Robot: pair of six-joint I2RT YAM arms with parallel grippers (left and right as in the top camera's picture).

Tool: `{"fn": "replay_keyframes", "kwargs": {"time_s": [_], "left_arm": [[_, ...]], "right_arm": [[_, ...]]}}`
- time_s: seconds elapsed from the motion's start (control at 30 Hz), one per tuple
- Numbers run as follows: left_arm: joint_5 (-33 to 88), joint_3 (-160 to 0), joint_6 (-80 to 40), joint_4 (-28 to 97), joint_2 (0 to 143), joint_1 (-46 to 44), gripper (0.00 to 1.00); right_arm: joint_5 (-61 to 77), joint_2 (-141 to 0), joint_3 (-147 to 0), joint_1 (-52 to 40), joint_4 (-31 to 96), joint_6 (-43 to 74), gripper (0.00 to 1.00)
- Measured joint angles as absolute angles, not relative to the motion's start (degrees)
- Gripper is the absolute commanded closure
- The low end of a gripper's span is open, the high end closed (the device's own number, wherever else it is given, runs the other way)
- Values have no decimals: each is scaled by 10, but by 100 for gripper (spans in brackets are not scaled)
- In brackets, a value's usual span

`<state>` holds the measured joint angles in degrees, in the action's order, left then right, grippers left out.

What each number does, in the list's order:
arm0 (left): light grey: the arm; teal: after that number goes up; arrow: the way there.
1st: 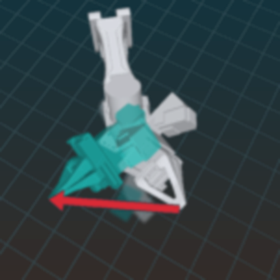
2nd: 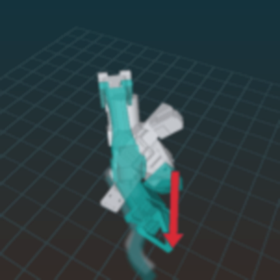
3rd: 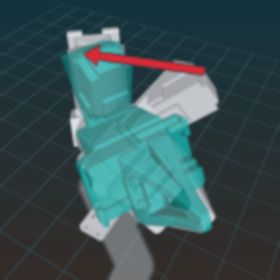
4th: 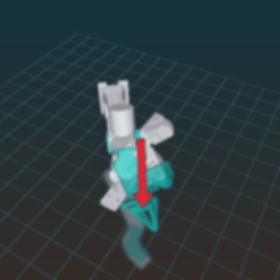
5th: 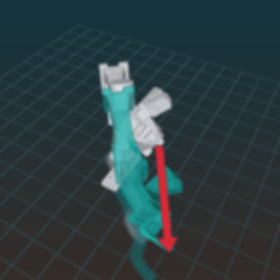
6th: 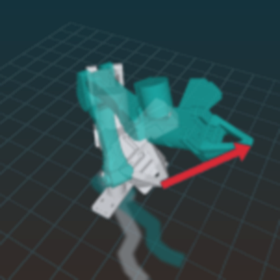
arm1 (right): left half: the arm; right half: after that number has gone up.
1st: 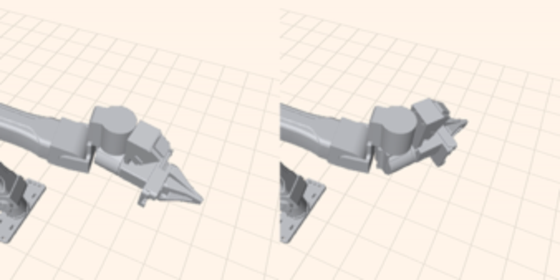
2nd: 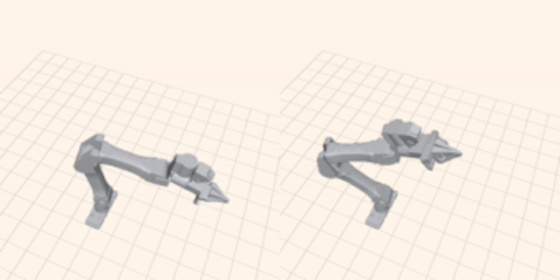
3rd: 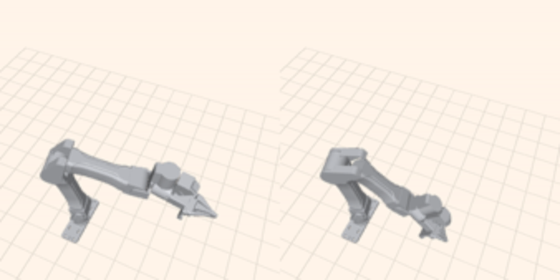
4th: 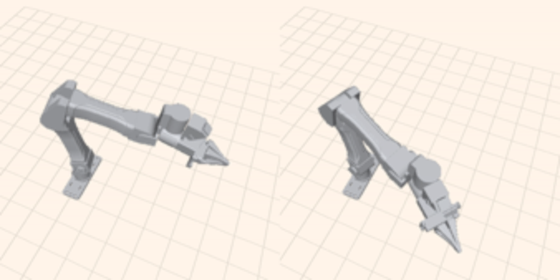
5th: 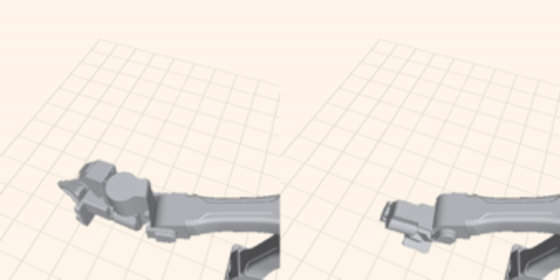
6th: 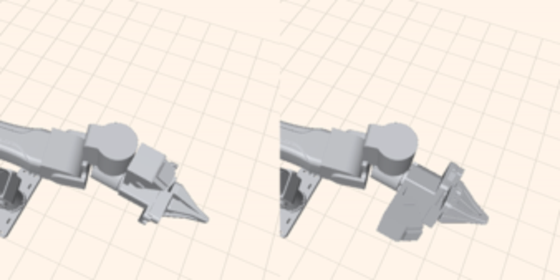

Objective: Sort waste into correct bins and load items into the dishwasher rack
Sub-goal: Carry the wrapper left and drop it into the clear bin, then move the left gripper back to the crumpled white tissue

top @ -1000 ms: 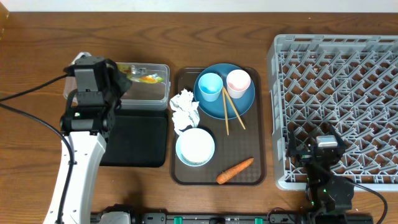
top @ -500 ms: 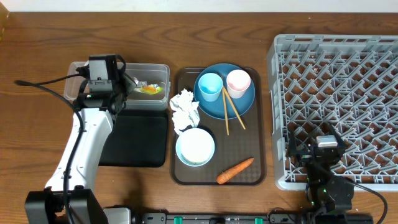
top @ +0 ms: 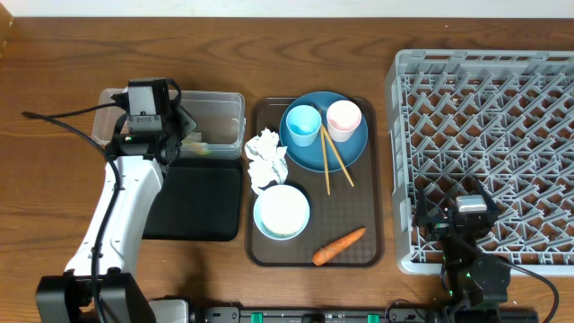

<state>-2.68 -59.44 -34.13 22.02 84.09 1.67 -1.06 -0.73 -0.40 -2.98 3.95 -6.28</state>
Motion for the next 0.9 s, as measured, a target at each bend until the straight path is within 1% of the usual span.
{"fn": "replay_keyframes", "kwargs": {"time_s": [0.1, 0.3, 0.57, 0.7, 0.83, 0.87, 0.9], "left_arm": [[-15, -594, -317, 220, 839, 17, 47], [34, -594, -261, 232, 804, 17, 46], [101, -594, -226, 262, 759, 3, 46], [148, -594, -194, 302, 759, -39, 46], [170, -594, -166, 346, 759, -101, 46], [172, -594, -161, 353, 759, -114, 45], [175, -594, -155, 360, 759, -133, 43]], "right_arm": [[-11, -7, -4, -30, 39, -63, 1], [-11, -7, -4, -30, 39, -63, 1], [-11, -7, -4, -30, 39, -63, 1], [-11, -7, -4, -30, 39, -63, 1], [-11, -7, -4, -30, 39, -63, 1], [-11, -7, -4, -30, 39, -63, 1], [-11, -7, -4, -30, 39, -63, 1]]}}
